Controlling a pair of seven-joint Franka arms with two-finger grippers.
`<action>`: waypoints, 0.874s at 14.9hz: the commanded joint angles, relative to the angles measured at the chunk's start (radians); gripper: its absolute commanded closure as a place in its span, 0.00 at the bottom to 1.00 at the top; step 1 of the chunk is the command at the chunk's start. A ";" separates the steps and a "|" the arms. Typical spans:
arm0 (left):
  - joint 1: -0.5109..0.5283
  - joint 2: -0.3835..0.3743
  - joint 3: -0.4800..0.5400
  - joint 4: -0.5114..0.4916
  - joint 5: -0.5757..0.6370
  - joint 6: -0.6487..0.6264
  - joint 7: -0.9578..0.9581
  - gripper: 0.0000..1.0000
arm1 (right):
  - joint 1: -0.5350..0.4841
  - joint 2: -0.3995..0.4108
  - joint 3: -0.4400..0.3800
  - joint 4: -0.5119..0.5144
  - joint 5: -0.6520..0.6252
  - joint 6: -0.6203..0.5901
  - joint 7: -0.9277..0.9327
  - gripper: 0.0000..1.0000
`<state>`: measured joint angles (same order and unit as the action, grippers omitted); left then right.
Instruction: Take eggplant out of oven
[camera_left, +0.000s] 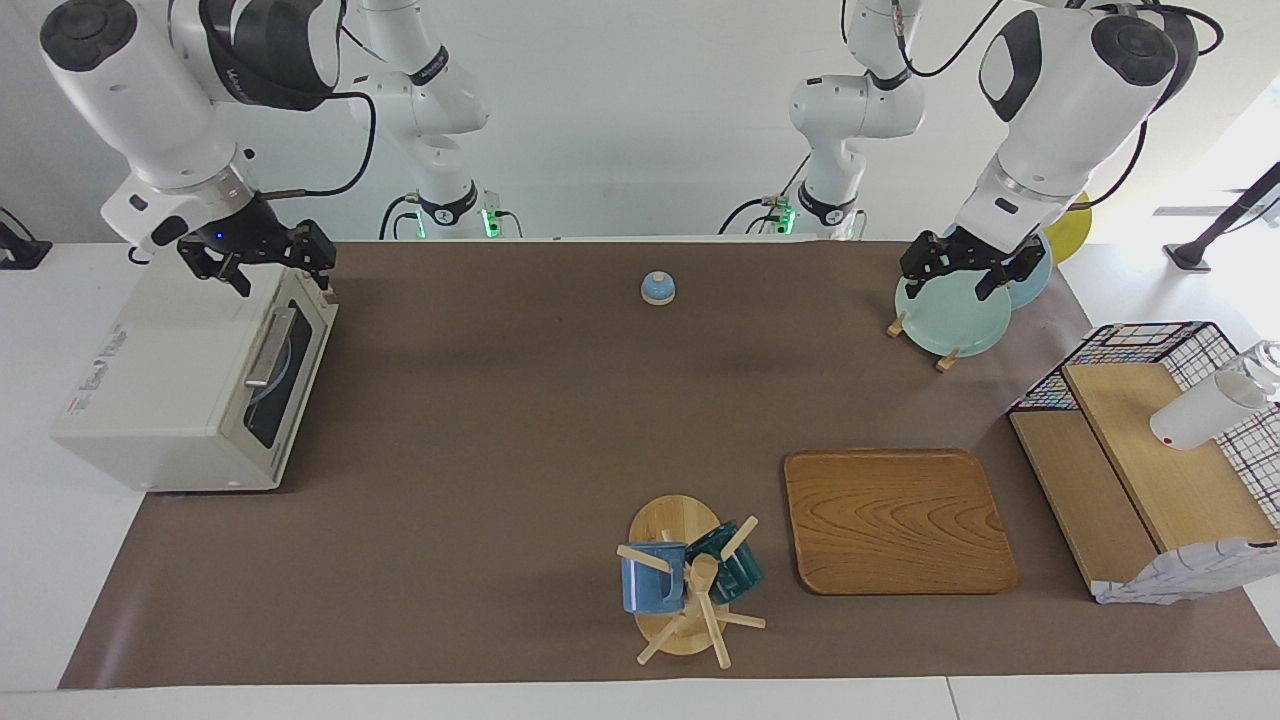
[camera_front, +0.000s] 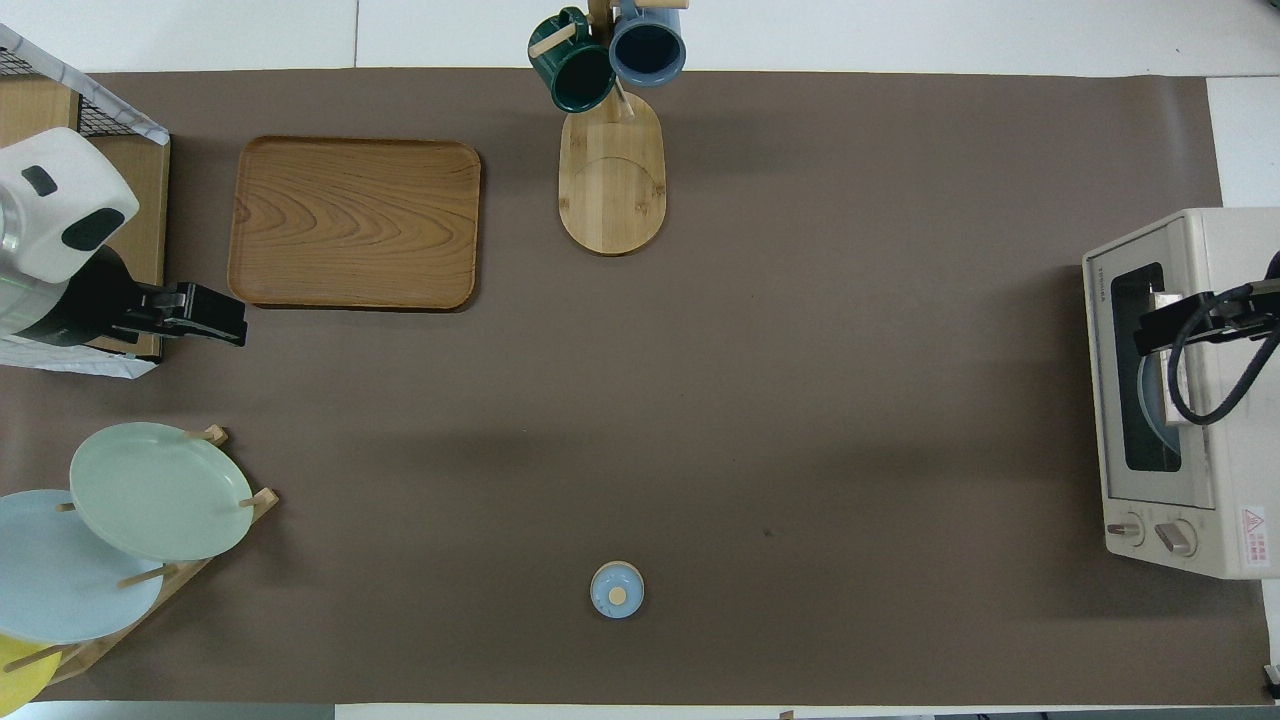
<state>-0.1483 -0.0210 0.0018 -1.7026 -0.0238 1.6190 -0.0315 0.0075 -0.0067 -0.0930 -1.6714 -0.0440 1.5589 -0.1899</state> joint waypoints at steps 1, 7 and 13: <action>0.012 -0.020 -0.003 -0.017 -0.008 0.015 0.008 0.00 | -0.010 -0.009 0.002 0.001 0.027 0.006 0.012 0.00; 0.012 -0.020 -0.003 -0.017 -0.008 0.015 0.008 0.00 | -0.015 -0.022 0.002 -0.028 0.026 0.019 0.014 0.00; 0.012 -0.020 -0.003 -0.017 -0.008 0.015 0.008 0.00 | -0.021 -0.077 -0.001 -0.158 0.026 0.116 -0.040 1.00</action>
<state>-0.1483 -0.0210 0.0018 -1.7026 -0.0238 1.6190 -0.0315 0.0070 -0.0178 -0.0925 -1.7009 -0.0440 1.5853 -0.1961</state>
